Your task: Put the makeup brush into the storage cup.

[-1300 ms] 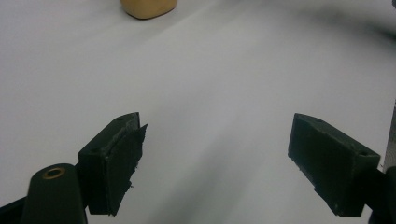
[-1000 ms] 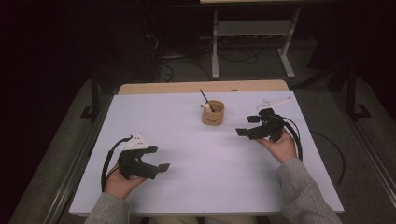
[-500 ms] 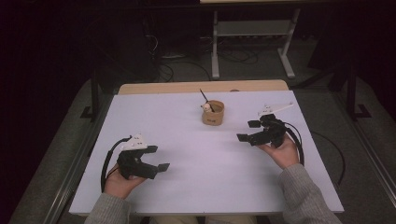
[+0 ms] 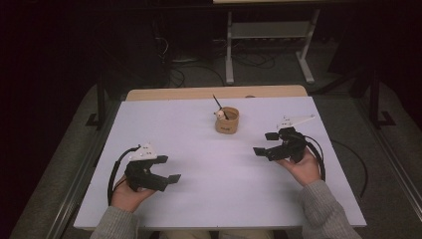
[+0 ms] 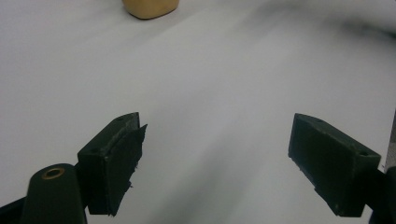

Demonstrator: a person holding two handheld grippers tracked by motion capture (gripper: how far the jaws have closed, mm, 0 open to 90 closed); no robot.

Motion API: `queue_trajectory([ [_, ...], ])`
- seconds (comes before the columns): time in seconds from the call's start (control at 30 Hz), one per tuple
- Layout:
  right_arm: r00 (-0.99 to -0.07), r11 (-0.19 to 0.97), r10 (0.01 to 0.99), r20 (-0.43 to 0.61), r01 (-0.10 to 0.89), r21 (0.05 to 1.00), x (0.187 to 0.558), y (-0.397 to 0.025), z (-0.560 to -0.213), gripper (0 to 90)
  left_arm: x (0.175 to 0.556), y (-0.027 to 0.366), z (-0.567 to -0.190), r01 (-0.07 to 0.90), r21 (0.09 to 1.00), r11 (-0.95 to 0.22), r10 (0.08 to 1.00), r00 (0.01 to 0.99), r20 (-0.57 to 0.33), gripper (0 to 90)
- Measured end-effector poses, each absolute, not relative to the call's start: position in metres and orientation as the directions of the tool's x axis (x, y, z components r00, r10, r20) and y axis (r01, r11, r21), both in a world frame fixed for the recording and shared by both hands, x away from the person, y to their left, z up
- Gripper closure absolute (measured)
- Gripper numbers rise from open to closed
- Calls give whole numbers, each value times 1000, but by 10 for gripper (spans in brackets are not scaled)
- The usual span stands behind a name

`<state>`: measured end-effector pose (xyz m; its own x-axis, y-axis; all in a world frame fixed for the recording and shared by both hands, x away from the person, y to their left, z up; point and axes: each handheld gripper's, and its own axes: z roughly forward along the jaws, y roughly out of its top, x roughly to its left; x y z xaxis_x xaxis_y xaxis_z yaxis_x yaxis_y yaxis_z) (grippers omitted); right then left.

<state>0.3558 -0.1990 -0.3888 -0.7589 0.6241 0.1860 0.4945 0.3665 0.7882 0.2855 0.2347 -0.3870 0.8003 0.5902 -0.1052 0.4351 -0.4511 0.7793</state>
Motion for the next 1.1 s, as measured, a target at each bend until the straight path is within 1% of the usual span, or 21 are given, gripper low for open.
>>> queue_trajectory([
  [0.6,-767,367,614,185,486,793,342,-200,-394,188,284,236,-388,436,780,-448,590,800,-108,171],
  [0.83,-760,360,616,206,504,785,336,-201,-401,185,284,236,-389,431,780,-454,588,803,-101,171],
  [0.97,-766,362,612,196,492,792,334,-201,-403,187,283,237,-389,439,781,-444,594,797,-110,171],
  [1.1,-760,356,616,208,504,787,331,-202,-406,187,283,238,-390,435,782,-447,591,799,-106,171],
])
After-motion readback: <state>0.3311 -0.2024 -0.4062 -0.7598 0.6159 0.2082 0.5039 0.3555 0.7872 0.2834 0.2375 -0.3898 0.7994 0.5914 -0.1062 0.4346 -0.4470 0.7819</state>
